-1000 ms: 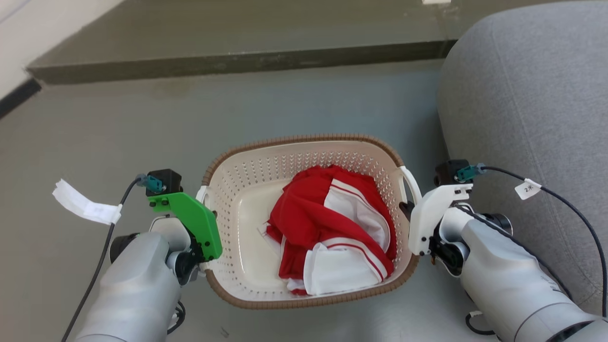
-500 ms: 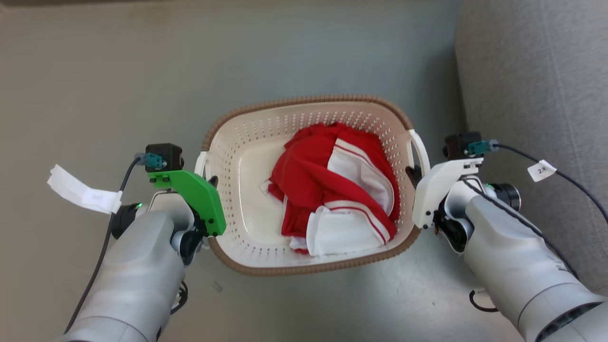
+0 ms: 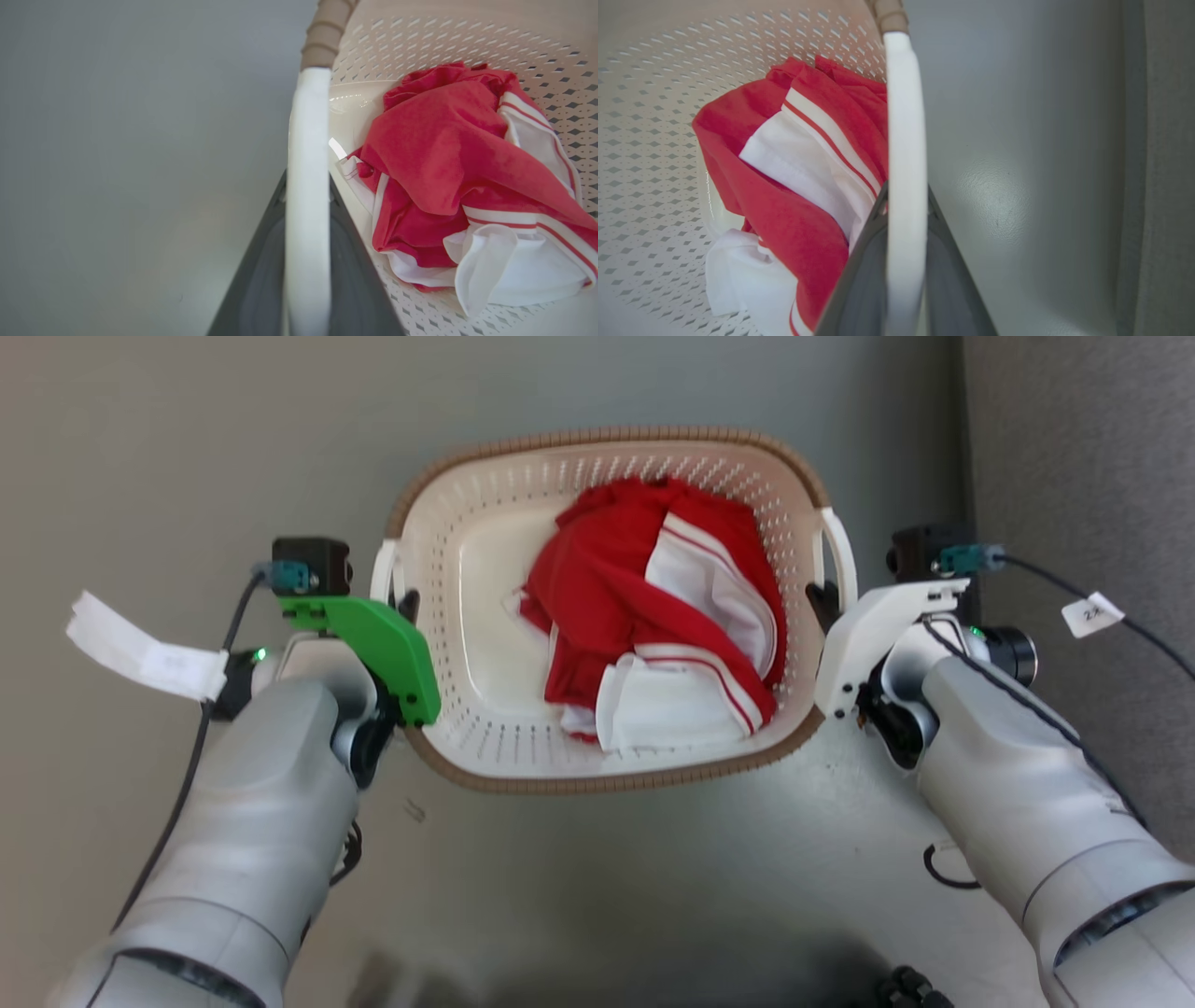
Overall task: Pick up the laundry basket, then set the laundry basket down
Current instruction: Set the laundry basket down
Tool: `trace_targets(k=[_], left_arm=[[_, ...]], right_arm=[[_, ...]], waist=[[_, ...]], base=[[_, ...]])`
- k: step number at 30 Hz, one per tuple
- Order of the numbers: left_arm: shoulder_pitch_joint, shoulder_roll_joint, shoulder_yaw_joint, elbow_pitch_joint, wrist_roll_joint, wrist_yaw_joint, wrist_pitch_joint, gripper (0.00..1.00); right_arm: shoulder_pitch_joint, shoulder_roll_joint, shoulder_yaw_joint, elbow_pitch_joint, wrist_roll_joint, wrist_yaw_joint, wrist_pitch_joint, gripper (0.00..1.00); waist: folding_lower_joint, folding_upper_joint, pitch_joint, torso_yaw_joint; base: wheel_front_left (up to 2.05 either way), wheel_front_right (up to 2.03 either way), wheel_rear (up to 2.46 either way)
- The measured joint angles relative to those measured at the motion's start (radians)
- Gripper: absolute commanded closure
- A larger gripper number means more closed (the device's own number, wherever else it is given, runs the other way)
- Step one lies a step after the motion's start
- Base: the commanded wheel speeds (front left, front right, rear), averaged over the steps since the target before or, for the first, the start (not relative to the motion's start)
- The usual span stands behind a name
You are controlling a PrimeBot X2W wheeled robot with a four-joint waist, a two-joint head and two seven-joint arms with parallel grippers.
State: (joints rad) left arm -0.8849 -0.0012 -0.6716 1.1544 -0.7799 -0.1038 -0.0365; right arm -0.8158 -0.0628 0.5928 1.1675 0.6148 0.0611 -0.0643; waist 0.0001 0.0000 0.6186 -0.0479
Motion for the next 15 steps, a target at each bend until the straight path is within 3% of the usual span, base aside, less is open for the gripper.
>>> trace_targets(k=[15], left_arm=[[-0.092, -0.001, -0.003, 0.019, 0.011, 0.0, -0.072, 1.0]], right_arm=[[-0.081, -0.01, -0.01, 0.007, 0.0, -0.001, -0.056, 1.0]], waist=[[0.0001, 0.0, 0.205, 0.015]], base=[[0.0, 0.0, 0.0]])
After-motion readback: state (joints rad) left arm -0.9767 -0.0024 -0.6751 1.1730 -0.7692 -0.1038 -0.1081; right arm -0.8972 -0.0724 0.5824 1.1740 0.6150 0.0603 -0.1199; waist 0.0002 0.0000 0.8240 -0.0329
